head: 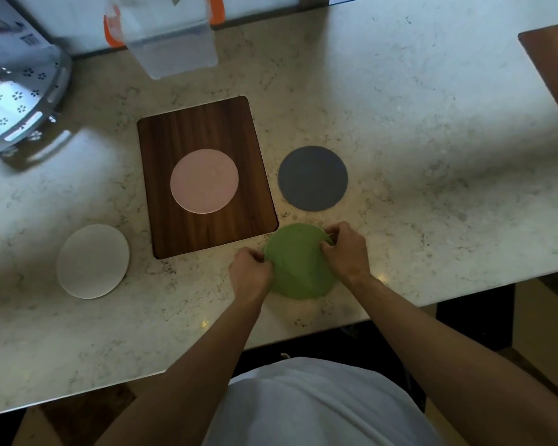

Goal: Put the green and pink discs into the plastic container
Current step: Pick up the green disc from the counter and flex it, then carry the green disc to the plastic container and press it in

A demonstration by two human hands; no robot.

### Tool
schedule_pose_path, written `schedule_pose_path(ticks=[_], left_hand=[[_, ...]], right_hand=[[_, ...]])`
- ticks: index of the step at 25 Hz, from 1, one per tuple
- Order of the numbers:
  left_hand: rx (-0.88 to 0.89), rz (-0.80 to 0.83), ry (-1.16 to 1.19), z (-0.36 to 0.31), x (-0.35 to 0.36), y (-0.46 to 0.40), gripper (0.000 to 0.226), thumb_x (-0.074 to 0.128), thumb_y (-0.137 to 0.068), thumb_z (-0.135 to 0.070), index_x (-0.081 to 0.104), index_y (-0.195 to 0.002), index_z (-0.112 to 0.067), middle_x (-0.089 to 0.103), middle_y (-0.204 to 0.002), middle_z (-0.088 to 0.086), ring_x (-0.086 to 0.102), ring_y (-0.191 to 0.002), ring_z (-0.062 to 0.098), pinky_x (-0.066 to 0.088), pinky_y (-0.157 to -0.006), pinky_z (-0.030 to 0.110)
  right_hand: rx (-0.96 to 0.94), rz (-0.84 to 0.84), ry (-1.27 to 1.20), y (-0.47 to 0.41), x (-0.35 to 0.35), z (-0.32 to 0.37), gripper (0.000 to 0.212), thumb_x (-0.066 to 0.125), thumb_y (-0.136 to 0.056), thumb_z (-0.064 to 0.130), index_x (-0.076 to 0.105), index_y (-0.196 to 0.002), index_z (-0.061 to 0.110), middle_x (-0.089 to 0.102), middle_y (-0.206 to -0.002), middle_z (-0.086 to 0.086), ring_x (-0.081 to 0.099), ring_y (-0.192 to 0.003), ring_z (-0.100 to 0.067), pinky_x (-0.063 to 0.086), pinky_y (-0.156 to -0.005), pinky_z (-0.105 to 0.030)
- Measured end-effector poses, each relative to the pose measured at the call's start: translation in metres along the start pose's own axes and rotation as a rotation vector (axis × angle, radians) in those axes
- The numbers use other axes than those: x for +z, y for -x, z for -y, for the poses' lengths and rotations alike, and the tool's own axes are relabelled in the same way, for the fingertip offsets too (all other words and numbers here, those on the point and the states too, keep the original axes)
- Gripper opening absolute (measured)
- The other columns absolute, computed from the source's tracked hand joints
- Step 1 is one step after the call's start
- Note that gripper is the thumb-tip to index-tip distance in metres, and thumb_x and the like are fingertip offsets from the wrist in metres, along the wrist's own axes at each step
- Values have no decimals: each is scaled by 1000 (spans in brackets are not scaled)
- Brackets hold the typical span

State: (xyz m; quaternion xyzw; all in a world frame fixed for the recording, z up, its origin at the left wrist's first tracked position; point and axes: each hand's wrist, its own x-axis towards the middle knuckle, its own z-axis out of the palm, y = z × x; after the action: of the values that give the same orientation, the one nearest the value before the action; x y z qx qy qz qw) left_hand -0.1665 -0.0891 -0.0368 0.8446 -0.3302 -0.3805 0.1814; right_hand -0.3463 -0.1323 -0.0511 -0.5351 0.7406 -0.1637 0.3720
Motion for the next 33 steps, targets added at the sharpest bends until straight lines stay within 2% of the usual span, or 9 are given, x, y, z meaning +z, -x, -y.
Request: schedule_pose_path(ticks=[3, 7, 11, 14, 22, 26, 30, 33], left_hand=[[48, 20, 45, -18, -4, -9, 10, 70, -74, -11, 68, -83, -14, 69, -83, -2, 66, -84, 21, 57, -79, 39], [50, 45, 71, -59, -8, -36, 13, 75, -72, -13, 67, -76, -22, 68, -79, -5, 68, -85, 20, 59, -82, 39], [48, 110, 120, -97, -6, -70, 20, 77, -71, -6, 65, -67, -22, 73, -85, 9, 72, -82, 28, 62, -78, 47], [46, 130, 130, -115, -3, -93, 22, 78, -72, -4, 65, -69, -21, 73, -91, 13, 72, -87, 30, 61, -82, 49], [-4, 104, 136, -127, 14, -129, 27, 79, -71, -6, 61, -65, -24, 72, -90, 11, 71, -86, 31, 60, -81, 48], [115, 13, -2, -128, 20, -120, 11, 76, -72, -14, 69, -80, -17, 69, -81, -2, 68, -81, 22, 58, -79, 41], [151, -6, -77, -133, 23, -115, 21, 71, -75, -14, 73, -96, -11, 74, -91, 4, 67, -88, 25, 56, -81, 39], [116, 36, -120, -138, 23, -115, 14, 70, -73, -13, 74, -85, -7, 74, -87, 10, 67, -85, 27, 56, -75, 39]], right_hand=[[-52, -11, -16, -17, -12, 3, 21, 74, -83, 14, 71, -104, 14, 72, -97, 0, 61, -82, -10, 49, -79, -23], [-84, -33, -66, -49, -32, 15, 20, 75, -84, 18, 73, -104, 15, 75, -98, -2, 64, -82, -10, 53, -83, -26], [-71, -61, -80, -92, -46, 31, 22, 75, -84, 19, 73, -106, 15, 75, -101, -3, 65, -84, -12, 55, -88, -31], [-66, -54, -77, -123, -49, 41, 24, 74, -85, 18, 72, -109, 14, 75, -104, -4, 63, -85, -10, 51, -88, -26], [-127, -59, 39, -169, -41, 44, 24, 72, -84, 18, 72, -108, 15, 71, -101, -3, 61, -86, -12, 44, -83, -21], [-132, -89, 71, -168, -37, 38, 31, 72, -84, 21, 68, -114, 14, 54, -101, -3, 59, -93, -20, 42, -85, -22], [-138, -124, 187, -158, -30, 38, 41, 69, -87, 29, 63, -124, 11, 54, -112, -11, 49, -106, -25, 42, -91, -30], [-101, -120, 189, -155, -30, 43, 41, 68, -86, 29, 62, -122, 11, 54, -116, -12, 47, -111, -27, 43, -97, -35]])
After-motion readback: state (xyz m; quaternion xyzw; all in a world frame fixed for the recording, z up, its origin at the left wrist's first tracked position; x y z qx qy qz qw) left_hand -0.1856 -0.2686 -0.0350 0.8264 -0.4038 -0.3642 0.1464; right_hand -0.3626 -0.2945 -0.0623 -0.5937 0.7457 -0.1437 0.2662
